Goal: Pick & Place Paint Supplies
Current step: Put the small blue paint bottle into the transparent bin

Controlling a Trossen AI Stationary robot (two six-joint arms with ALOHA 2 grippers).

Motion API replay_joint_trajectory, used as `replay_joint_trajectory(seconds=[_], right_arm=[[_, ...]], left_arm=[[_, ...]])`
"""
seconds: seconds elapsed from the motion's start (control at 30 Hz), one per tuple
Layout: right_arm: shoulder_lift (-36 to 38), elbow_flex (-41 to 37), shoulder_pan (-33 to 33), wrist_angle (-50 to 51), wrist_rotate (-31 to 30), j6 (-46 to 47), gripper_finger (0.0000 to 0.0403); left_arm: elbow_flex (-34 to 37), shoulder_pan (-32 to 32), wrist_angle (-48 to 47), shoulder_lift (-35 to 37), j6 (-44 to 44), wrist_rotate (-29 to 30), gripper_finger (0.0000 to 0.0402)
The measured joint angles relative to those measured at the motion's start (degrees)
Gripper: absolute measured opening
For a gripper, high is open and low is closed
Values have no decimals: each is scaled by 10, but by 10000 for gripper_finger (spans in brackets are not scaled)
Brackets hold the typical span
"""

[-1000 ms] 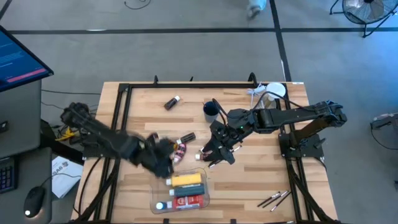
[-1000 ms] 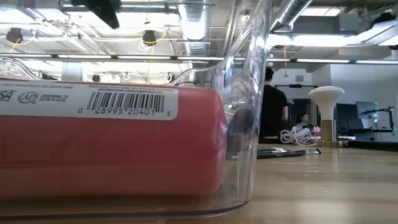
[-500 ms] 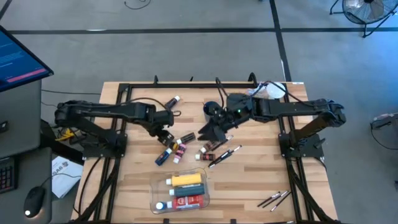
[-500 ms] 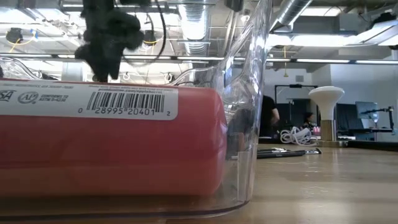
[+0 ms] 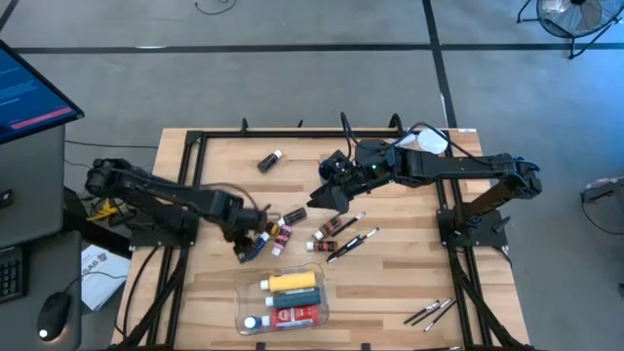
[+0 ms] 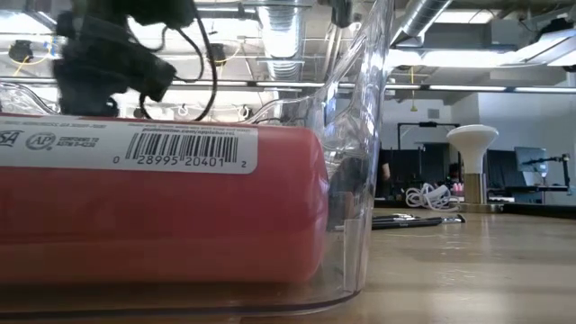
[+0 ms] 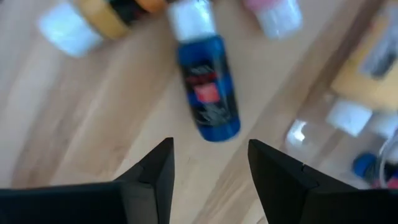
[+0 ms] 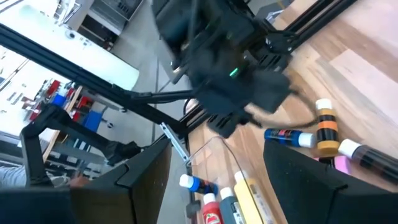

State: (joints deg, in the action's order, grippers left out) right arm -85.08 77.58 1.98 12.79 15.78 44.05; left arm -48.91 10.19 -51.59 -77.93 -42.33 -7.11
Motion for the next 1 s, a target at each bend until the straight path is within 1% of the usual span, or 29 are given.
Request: replay_joint_trajectory(seconds=[0.1,0.3,0.6,0.83,1.0], right_arm=[[-1,0,5,0,-8,1,249],[-5,0,8,-1,-16,6,249],[-5,0,2,0,-26,9,249],[-5,0,-4,0,-26,11,249],[-5,0,-5,0,-26,11,249]], left_arm=[[14,33,34,0,-18,28,161],[52,47,136,0,-69,44,166],[99,47,144,-2,-92,57,166],[103,47,160,-2,-75,86,166],[104,47,160,-30,-62,97,160]])
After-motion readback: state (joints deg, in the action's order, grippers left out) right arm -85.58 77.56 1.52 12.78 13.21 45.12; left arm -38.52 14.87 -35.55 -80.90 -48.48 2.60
